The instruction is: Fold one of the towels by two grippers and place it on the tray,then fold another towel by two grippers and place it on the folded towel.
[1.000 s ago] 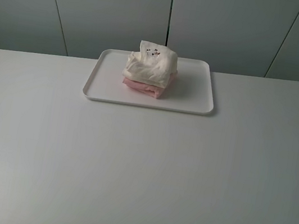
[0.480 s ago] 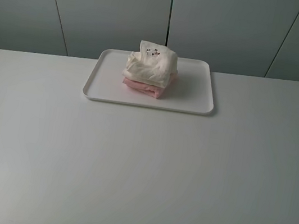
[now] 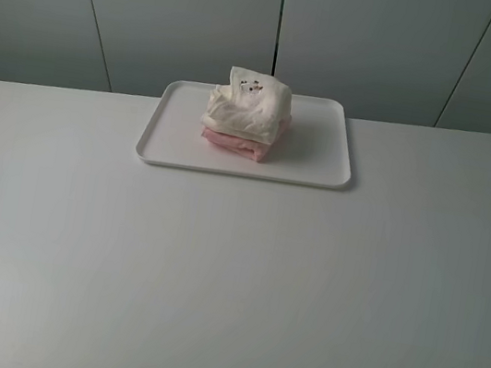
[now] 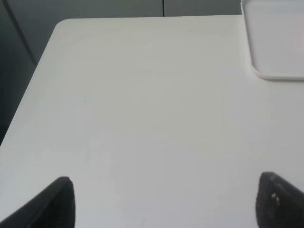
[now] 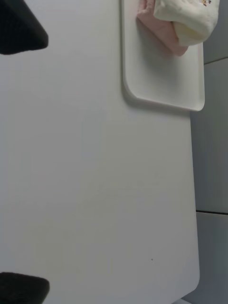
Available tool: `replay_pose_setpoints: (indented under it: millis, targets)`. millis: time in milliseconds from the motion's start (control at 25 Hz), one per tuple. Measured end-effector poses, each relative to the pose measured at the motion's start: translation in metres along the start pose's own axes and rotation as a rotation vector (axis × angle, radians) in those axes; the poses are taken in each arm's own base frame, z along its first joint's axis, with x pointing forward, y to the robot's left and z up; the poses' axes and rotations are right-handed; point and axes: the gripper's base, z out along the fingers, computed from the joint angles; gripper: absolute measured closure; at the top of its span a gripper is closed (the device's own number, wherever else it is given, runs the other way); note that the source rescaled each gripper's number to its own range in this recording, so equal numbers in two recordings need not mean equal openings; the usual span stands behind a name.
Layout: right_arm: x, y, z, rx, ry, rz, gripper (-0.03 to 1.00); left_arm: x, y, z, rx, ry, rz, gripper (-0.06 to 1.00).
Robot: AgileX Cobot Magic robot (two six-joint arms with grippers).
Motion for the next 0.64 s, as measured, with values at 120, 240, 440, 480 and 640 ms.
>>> replay_pose_setpoints:
  millis: [120,240,440,480,640]
  targets:
    - [0.0,0.0,0.0,0.0,0.0,0.001,-0.03,0.0,-0.0003,0.0,0.003,0.0,-0.002,-0.04]
    - [0.0,0.0,0.0,0.0,0.0,0.001,-0.03,0.0,-0.0003,0.0,0.003,0.0,-0.002,-0.04]
    - [0.0,0.0,0.0,0.0,0.0,0.001,-0.03,0.0,-0.0003,0.0,0.003,0.0,-0.002,-0.04]
    - [0.0,0.0,0.0,0.0,0.0,0.001,-0.03,0.0,-0.0003,0.0,0.003,0.0,-0.002,-0.04]
    - [0.0,0.0,0.0,0.0,0.0,0.001,-0.03,0.0,-0.0003,0.0,0.003,0.0,-0.002,-0.04]
